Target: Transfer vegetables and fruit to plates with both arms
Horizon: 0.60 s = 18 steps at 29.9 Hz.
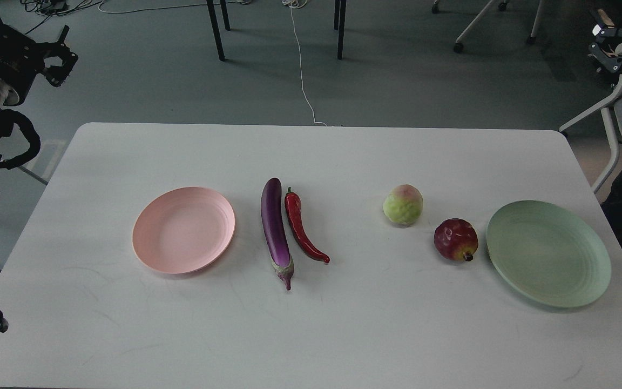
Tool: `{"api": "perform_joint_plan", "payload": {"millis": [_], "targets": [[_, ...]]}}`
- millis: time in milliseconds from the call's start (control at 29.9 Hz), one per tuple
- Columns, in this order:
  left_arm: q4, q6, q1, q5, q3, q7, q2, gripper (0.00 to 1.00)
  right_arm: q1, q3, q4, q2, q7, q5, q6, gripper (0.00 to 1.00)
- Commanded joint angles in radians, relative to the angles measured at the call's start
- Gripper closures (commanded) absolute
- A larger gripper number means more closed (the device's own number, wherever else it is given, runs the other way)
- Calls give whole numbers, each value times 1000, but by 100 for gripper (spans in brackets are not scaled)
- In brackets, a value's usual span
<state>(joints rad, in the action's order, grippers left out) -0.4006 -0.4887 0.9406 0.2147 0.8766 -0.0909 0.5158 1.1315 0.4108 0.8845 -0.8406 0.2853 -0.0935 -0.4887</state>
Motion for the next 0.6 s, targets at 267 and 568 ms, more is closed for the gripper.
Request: {"api": "perform_joint_plan", "payload": {"millis": [267, 568], "targets": [[-14, 0, -3, -18, -4, 2, 4, 1, 620, -703, 223, 89, 2, -397, 0, 1], [-14, 0, -2, -87, -4, 2, -2, 1, 680, -926, 301, 248, 6, -751, 0, 1]]}}
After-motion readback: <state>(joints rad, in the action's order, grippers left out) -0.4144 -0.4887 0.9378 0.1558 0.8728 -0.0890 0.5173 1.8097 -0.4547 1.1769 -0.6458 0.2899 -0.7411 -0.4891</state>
